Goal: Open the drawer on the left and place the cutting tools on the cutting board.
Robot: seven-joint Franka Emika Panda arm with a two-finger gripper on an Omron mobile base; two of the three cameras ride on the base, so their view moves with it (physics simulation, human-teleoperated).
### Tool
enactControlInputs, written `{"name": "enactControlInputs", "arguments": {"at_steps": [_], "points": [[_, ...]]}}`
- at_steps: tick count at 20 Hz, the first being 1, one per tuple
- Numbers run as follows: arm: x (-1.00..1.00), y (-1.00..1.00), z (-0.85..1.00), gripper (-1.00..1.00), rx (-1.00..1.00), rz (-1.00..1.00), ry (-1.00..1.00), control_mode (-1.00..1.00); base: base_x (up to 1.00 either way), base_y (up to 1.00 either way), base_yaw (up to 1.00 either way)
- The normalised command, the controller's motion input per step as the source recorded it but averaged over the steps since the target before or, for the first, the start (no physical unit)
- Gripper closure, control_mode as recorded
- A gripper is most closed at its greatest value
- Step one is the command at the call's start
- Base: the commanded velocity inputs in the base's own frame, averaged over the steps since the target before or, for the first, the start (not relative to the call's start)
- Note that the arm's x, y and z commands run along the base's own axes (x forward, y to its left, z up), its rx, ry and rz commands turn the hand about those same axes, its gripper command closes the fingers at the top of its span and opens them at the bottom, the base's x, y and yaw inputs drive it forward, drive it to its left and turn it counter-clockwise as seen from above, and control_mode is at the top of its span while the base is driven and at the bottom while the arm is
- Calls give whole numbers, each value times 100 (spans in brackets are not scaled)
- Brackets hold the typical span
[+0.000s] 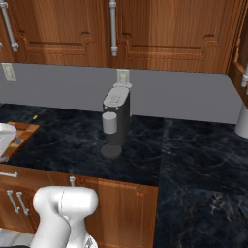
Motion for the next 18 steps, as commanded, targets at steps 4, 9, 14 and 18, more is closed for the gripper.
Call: {"name": "enactControlInputs", "arguments": {"at_steps": [4,9,14,18], "points": [[0,73,-66,-100,-12,11,-11,-100,0,0,0],[0,62,-70,-100,-18,4,-25,-100,0,0,0],[0,45,-69,-100,-20,0,-24,-100,0,0,0],[0,40,-66,-100,-20,0,-18,-100,0,0,0]]}}
